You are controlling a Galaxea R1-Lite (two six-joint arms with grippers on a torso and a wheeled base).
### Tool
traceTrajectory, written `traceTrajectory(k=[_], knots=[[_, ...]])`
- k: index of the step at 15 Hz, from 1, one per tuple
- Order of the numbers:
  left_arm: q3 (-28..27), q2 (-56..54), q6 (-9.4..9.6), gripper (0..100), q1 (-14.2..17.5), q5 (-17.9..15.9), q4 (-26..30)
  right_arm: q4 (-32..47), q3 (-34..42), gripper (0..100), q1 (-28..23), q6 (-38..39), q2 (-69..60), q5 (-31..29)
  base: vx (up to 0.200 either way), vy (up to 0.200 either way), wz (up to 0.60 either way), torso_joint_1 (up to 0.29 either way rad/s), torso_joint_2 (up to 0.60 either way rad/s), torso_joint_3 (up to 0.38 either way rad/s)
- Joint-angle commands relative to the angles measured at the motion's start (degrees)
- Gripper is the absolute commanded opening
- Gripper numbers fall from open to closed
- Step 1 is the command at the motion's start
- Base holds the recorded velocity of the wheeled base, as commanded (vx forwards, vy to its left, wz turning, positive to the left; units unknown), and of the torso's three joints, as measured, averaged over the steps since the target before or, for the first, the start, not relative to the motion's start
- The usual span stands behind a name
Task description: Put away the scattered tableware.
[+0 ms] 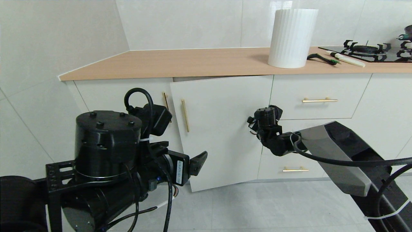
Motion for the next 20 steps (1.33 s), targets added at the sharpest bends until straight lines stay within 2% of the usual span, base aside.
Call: traceTrajectory(k=[1, 20], knots=[[0.02, 0.02, -0.03, 100, -0.01, 0.04, -0.01, -0.16, -2.52, 100, -1.16, -0.04, 1.89, -0.2, 0.0, 0.0, 0.0, 0.0, 0.0, 0.0], [-0.07, -0.33, -0.03, 100, -0.01, 0.04, -0.01, -0.16, -3.21, 100, -2.22, -0.48, 2.86, -0.99, 0.0, 0.0, 0.0, 0.0, 0.0, 0.0]])
